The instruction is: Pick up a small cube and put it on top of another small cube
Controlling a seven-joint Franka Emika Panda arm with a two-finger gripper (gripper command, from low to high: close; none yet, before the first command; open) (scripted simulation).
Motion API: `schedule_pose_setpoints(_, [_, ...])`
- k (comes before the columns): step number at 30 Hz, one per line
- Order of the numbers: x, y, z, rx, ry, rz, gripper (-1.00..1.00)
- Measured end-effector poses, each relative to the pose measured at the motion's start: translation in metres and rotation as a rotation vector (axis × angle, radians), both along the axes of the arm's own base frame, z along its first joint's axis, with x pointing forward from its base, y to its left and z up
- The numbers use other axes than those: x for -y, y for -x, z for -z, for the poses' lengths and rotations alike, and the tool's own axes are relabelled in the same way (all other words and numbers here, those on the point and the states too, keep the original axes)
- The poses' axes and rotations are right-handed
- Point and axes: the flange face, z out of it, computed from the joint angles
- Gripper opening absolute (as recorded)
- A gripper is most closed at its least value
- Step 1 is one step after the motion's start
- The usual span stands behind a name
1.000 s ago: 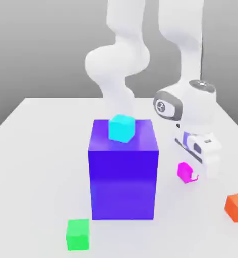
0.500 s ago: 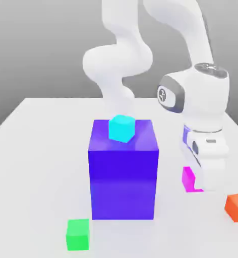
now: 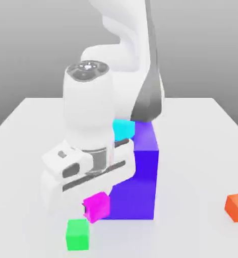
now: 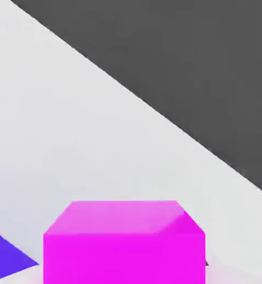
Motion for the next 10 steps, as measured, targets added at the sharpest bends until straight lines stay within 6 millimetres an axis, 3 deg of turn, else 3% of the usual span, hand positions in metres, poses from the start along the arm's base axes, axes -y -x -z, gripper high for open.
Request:
schedule_pose_setpoints(4, [0.005, 0.003, 0.041, -0.001, -0.004, 0.033, -1.0])
schedule_pose_setpoints(5, [0.005, 0.003, 0.054, -0.002, -0.003, 0.034, 1.0])
schedule_pose_setpoints(10, [0.005, 0.003, 0.054, -0.002, -0.003, 0.034, 1.0])
